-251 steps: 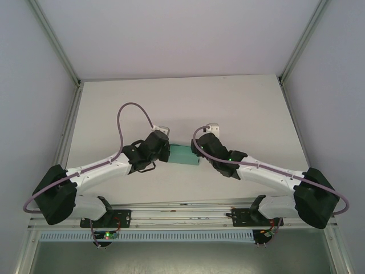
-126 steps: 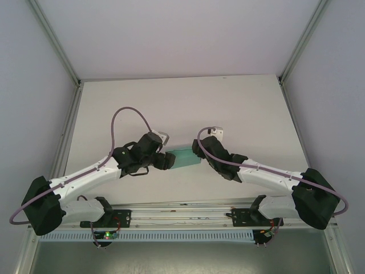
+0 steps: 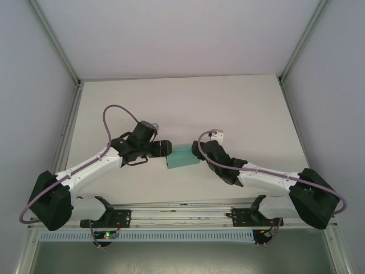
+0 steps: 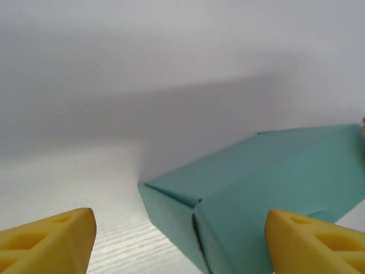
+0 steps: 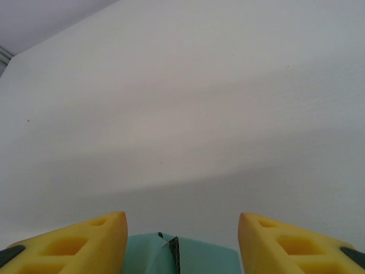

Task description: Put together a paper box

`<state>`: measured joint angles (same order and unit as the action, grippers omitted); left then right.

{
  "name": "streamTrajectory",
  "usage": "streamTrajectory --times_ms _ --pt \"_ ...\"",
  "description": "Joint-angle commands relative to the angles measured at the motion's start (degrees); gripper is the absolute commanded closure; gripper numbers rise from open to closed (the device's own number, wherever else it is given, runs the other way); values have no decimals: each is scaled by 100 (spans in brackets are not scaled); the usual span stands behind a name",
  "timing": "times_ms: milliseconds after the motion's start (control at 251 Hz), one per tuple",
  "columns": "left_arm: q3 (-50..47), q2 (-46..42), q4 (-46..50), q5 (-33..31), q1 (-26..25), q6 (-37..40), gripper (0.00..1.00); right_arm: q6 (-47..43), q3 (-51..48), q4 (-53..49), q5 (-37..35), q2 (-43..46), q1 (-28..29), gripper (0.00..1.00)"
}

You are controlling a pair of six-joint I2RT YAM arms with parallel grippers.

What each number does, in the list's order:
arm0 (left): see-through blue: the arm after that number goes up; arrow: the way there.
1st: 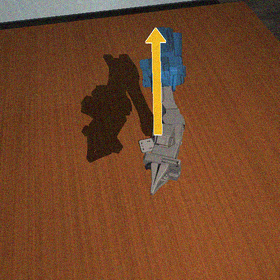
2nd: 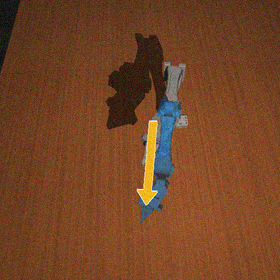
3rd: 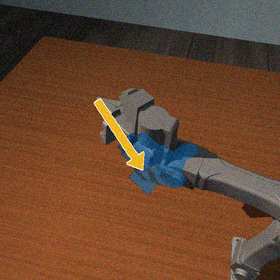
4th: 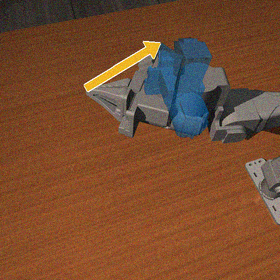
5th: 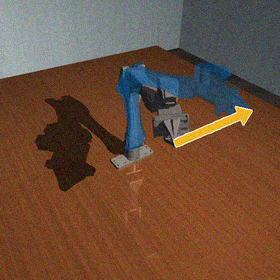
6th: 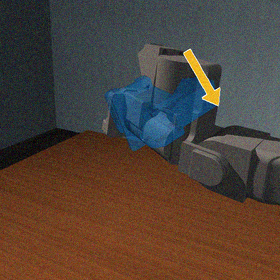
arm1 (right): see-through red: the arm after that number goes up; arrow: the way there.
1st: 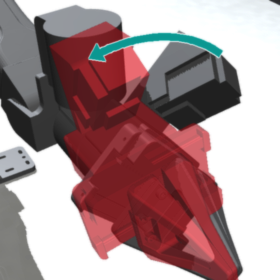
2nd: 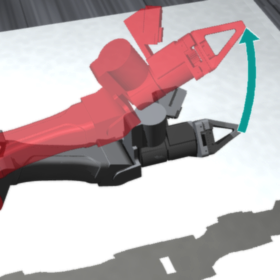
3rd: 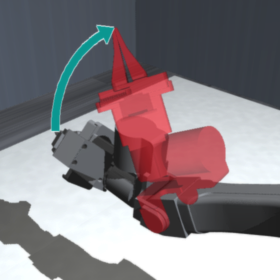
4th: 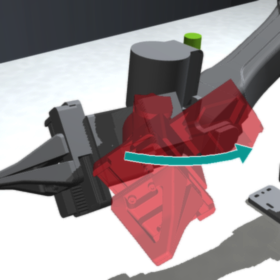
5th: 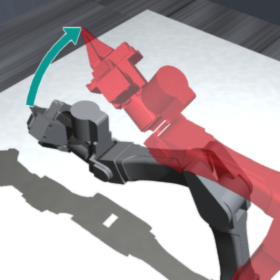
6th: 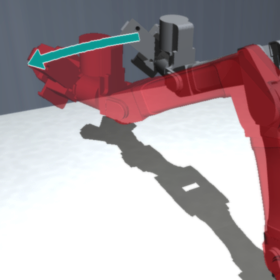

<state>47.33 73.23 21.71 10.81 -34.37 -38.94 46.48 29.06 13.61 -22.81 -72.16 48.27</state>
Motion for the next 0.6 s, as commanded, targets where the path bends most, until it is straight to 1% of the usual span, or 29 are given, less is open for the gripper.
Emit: streamTrajectory --times_ms 0,52,104,176,255,307,355,407,471,511,531,595 --pt "-382 -28 -295 249 107 -304 29 -275 -487 -959 239 -360 66 46" --pt "-588 -46 -413 202 134 -377 35 -317 -546 -926 235 -360 69 46" --pt "-805 -41 -581 288 166 -470 41 -344 -642 -826 242 -347 67 46" --pt "-1116 -12 -915 392 174 -537 43 -479 -864 -500 320 -355 38 47" --pt "-1427 25 -1133 300 208 -604 44 -780 -1137 12 688 -394 -87 48" --pt "-1597 58 -1211 318 273 -682 50 -981 -1253 334 977 -443 -174 48" --pt "-1760 77 -1294 329 300 -757 52 -1114 -1470 584 1110 -502 -239 48" --pt "-1911 87 -1383 346 314 -806 55 -1093 -1554 740 1248 -557 -312 56" --pt "-2116 91 -1523 276 323 -924 59 -1125 -1734 1150 1433 -685 -400 64" --pt "-2253 109 -1686 263 321 -968 60 -1138 -1910 1577 1513 -809 -453 70" --pt "-2297 124 -1748 261 334 -1003 60 -1164 -2014 1851 1562 -888 -479 72" --pt "-2398 190 -1920 298 342 -1009 65 -1200 -2288 2607 1672 -1181 -561 77"
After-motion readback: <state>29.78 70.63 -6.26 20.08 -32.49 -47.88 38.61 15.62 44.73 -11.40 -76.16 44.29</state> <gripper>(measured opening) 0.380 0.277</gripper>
